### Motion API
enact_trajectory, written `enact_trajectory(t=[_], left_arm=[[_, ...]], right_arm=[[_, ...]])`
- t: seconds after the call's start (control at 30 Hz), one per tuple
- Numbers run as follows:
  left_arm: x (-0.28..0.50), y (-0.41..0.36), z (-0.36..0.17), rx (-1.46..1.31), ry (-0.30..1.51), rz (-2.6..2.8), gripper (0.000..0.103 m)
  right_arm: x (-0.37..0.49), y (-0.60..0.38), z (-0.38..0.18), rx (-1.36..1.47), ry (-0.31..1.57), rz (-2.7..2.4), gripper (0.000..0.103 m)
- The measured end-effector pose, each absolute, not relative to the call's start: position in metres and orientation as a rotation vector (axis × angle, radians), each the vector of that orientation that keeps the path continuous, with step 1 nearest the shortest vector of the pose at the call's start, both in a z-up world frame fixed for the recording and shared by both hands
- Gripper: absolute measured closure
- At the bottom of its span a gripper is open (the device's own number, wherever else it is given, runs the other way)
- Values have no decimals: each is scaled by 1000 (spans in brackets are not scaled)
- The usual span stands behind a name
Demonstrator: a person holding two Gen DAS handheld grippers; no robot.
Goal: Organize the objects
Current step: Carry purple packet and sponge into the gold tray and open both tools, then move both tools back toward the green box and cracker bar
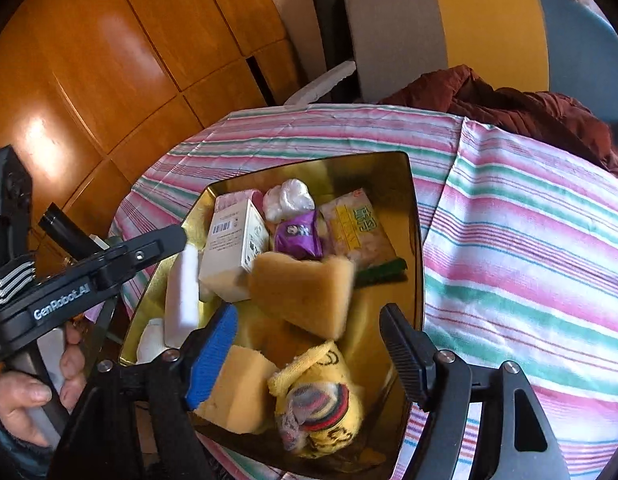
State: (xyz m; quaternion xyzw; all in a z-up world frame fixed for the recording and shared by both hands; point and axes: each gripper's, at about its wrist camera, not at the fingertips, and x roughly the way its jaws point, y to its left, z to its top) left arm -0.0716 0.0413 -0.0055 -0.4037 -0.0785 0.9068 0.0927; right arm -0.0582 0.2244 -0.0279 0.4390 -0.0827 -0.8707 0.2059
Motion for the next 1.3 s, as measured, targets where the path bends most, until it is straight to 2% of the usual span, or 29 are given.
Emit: enact_trajectory(t=[0.1, 0.3, 0.5, 0.93, 1.3], left_arm=[[-64, 40, -2, -1189, -223, 2706, 61], [-50, 41, 1, -1169, -181, 2735, 61], [-36, 46, 9, -1110, -86, 2777, 61], [-23, 59, 19, -1067, -30, 2749, 61], [-13, 84, 27, -1029, 47, 2708, 61]], right_arm=[[-55, 226, -27, 1232, -246, -2427, 21], [-46, 223, -26, 1232, -233, -2439, 19], [-38, 222, -22, 1219, -226, -2454, 18], [-25, 237, -11, 1191, -245, -2511, 15], [-18, 274, -10, 1203, -333, -2584, 15]])
